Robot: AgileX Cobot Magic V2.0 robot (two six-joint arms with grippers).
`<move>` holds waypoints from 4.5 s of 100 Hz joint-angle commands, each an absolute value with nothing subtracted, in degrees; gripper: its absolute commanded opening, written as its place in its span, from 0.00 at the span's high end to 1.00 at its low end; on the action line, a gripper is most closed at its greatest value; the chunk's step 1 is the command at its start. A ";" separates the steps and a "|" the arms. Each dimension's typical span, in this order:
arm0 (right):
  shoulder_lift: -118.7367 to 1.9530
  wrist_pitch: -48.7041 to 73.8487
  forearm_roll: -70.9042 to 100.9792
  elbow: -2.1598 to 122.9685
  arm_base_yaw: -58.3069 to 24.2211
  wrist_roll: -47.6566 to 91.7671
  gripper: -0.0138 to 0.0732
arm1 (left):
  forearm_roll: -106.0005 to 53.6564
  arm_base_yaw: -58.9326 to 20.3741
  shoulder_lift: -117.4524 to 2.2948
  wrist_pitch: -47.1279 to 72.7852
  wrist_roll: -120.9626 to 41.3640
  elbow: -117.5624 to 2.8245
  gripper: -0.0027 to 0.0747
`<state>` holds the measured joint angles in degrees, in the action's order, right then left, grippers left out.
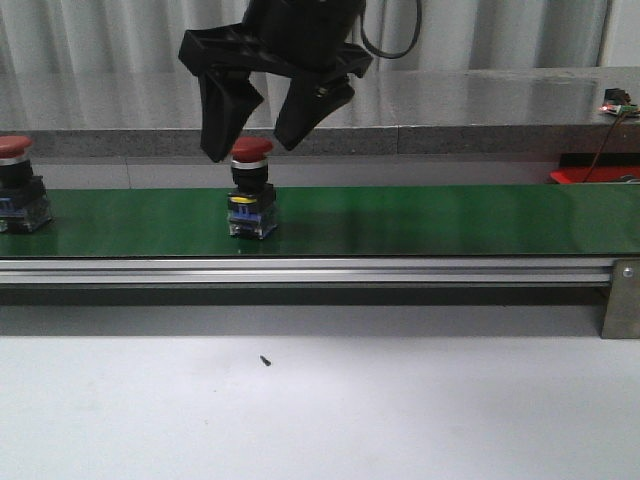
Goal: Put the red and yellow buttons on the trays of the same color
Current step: 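Close the right gripper on the red button's cap and lift it, then carry the red button to the red tray and release it, then move the right gripper back over the second red button on the belt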
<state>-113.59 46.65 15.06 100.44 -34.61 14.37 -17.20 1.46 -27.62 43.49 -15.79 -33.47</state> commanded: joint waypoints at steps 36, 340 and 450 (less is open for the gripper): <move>-112.19 43.63 12.78 102.47 -34.58 14.95 0.62 | -18.26 0.96 -27.94 39.31 -15.75 -34.86 0.99; -113.03 30.93 10.58 96.02 23.42 13.81 0.26 | -18.26 0.96 -27.94 39.31 -15.75 -34.86 0.99; -98.01 47.99 10.44 91.48 -12.32 18.15 0.26 | -18.26 0.96 -27.94 39.31 -15.75 -34.86 0.99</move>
